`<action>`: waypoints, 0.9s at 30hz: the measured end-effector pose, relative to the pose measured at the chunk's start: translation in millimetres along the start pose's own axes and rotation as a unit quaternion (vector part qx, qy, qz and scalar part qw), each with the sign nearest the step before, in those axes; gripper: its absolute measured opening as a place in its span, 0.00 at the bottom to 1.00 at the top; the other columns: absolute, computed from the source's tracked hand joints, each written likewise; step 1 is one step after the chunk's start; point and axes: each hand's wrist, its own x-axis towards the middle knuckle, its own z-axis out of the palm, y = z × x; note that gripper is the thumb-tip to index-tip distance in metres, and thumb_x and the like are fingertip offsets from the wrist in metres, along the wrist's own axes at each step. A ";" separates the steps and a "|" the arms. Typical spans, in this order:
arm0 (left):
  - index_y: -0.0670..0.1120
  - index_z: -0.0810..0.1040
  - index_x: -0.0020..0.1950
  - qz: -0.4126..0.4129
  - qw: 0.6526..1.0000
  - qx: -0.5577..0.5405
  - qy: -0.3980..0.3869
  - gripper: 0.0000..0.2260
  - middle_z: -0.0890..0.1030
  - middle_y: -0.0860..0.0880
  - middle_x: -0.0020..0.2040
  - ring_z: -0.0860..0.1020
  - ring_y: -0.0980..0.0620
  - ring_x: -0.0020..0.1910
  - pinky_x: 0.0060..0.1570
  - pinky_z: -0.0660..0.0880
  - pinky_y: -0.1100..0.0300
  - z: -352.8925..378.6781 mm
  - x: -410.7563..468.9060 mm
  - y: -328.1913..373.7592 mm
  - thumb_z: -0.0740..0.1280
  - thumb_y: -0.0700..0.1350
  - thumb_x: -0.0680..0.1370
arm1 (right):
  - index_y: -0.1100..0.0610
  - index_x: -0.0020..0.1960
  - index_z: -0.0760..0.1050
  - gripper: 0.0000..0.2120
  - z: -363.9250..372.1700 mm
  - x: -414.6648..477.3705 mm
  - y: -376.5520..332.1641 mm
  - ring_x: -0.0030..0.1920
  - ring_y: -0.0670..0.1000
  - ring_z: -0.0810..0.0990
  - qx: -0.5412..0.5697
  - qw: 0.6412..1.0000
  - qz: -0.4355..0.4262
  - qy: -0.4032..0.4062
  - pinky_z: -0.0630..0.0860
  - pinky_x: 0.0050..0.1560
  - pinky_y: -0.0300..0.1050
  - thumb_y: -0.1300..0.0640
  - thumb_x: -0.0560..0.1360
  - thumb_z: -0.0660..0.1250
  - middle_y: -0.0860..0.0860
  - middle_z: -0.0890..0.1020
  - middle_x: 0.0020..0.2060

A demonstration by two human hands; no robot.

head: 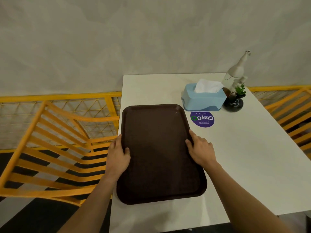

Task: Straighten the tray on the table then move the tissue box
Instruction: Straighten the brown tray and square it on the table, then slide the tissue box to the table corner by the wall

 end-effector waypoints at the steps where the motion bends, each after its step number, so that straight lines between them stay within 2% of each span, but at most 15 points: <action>1: 0.47 0.57 0.81 -0.004 1.000 0.009 0.010 0.30 0.65 0.42 0.77 0.63 0.41 0.77 0.75 0.64 0.44 -1.9 1.4 3.1 0.64 0.46 0.82 | 0.49 0.81 0.57 0.28 -2.3 0.4 1.4 0.64 0.58 0.78 0.010 1.000 0.000 -0.003 0.72 0.65 0.60 0.40 0.83 0.50 0.53 0.78 0.67; 5: 0.46 0.62 0.80 0.043 0.996 0.046 0.063 0.28 0.67 0.42 0.76 0.63 0.41 0.77 0.75 0.63 0.44 -3.0 6.0 32.2 0.65 0.47 0.81 | 0.48 0.80 0.59 0.29 -15.1 6.5 14.6 0.64 0.57 0.77 0.085 0.996 0.005 0.021 0.75 0.64 0.60 0.38 0.82 0.54 0.53 0.76 0.68; 8: 0.49 0.63 0.79 0.084 0.994 0.028 0.066 0.27 0.66 0.46 0.78 0.59 0.45 0.80 0.77 0.62 0.44 9.2 12.4 70.0 0.66 0.47 0.81 | 0.50 0.78 0.61 0.28 -27.3 18.1 32.7 0.59 0.53 0.78 0.135 0.989 0.001 0.067 0.78 0.59 0.54 0.40 0.82 0.58 0.52 0.79 0.64; 12: 0.52 0.64 0.79 0.111 0.992 -0.019 0.056 0.27 0.66 0.48 0.78 0.58 0.48 0.80 0.77 0.61 0.46 39.1 23.0 130.9 0.66 0.49 0.81 | 0.51 0.78 0.63 0.28 -50.9 43.1 65.4 0.62 0.52 0.76 0.180 0.980 -0.003 0.083 0.79 0.60 0.51 0.42 0.81 0.62 0.51 0.76 0.67; 15: 0.51 0.64 0.79 0.125 0.990 -0.049 0.052 0.28 0.68 0.48 0.76 0.65 0.47 0.76 0.74 0.64 0.50 66.3 32.7 176.5 0.67 0.52 0.80 | 0.51 0.77 0.64 0.26 -70.3 66.2 92.9 0.62 0.52 0.74 0.195 0.974 -0.035 0.106 0.75 0.59 0.46 0.44 0.82 0.62 0.52 0.76 0.65; 18: 0.50 0.63 0.79 0.141 0.987 -0.071 0.043 0.32 0.68 0.48 0.76 0.67 0.48 0.75 0.71 0.64 0.54 96.7 45.0 216.0 0.70 0.55 0.78 | 0.52 0.78 0.64 0.27 -88.1 94.9 116.2 0.68 0.53 0.71 0.217 0.966 -0.052 0.128 0.67 0.63 0.42 0.45 0.82 0.62 0.52 0.72 0.69; 21: 0.49 0.58 0.81 0.136 0.986 -0.088 0.029 0.39 0.64 0.48 0.79 0.65 0.48 0.77 0.71 0.66 0.52 126.0 57.6 245.5 0.71 0.59 0.76 | 0.54 0.79 0.62 0.28 -97.0 122.0 130.9 0.72 0.55 0.67 0.215 0.965 -0.066 0.136 0.64 0.67 0.44 0.45 0.82 0.62 0.54 0.68 0.73; 25: 0.50 0.51 0.83 0.108 0.991 -0.080 0.012 0.46 0.58 0.47 0.82 0.60 0.47 0.79 0.73 0.66 0.46 154.9 78.1 271.3 0.72 0.63 0.73 | 0.55 0.80 0.56 0.33 -100.9 150.0 139.7 0.77 0.57 0.61 0.261 0.956 -0.075 0.113 0.63 0.74 0.55 0.46 0.81 0.63 0.55 0.61 0.77; 27: 0.49 0.50 0.83 0.092 0.993 -0.078 0.006 0.48 0.58 0.46 0.81 0.61 0.45 0.79 0.71 0.66 0.47 164.1 88.6 278.7 0.73 0.63 0.73 | 0.54 0.81 0.53 0.35 -101.1 159.6 142.0 0.77 0.57 0.60 0.283 0.950 -0.080 0.104 0.62 0.75 0.57 0.47 0.81 0.64 0.55 0.60 0.78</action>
